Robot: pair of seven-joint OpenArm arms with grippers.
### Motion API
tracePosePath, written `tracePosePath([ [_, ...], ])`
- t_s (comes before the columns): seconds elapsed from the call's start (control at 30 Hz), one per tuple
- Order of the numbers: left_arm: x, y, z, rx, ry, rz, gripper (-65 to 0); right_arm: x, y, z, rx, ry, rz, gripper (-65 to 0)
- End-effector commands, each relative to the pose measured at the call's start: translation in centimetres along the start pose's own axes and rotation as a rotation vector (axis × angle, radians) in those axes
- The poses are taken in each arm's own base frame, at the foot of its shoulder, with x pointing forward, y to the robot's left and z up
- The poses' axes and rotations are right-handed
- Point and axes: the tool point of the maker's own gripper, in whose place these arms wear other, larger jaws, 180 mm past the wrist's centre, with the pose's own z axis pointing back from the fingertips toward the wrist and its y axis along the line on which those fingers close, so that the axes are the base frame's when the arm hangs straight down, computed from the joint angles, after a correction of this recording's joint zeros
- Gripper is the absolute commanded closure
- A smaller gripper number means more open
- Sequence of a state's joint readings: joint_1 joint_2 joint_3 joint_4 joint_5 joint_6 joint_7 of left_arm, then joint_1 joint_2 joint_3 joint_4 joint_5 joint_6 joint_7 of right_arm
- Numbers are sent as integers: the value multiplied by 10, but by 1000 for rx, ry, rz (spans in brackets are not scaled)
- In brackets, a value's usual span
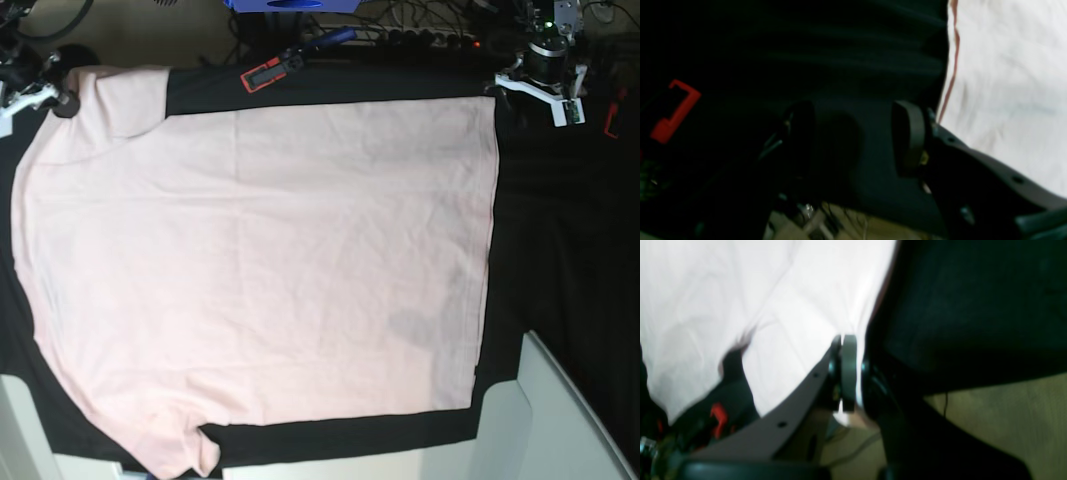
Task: Fold the T-shirt properly
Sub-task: 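Close both grippers on the collar-edge corners of the pink shirt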
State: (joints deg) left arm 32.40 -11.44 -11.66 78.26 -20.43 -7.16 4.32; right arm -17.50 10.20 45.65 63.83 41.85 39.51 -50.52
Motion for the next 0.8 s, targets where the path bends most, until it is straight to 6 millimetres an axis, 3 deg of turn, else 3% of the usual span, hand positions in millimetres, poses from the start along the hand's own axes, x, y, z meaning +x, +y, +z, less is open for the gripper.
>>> tracePosePath([
  [0.0, 6, 1, 1, -5, -22, 19, -368, 4, -2, 5, -4, 6, 22, -26],
  [0.1, 4, -9, 0, -37, -16, 125, -371, 1, -2, 4, -3, 19, 20, -9],
  [0.27, 5, -45, 7, -231, -11, 226, -371, 1, -2, 4, -3, 19, 20, -4],
  [0.43, 0, -43, 5, -223, 1, 241, -370, 2, -2, 5, -4, 19, 22, -4],
  [0.67, -33, -32, 6, -181, 79, 261, -366, 2, -3, 5, -5, 18, 23, -6],
  [0.77, -35, -36, 0, -178, 82, 277, -366, 2, -3, 5, -5, 18, 23, -6],
])
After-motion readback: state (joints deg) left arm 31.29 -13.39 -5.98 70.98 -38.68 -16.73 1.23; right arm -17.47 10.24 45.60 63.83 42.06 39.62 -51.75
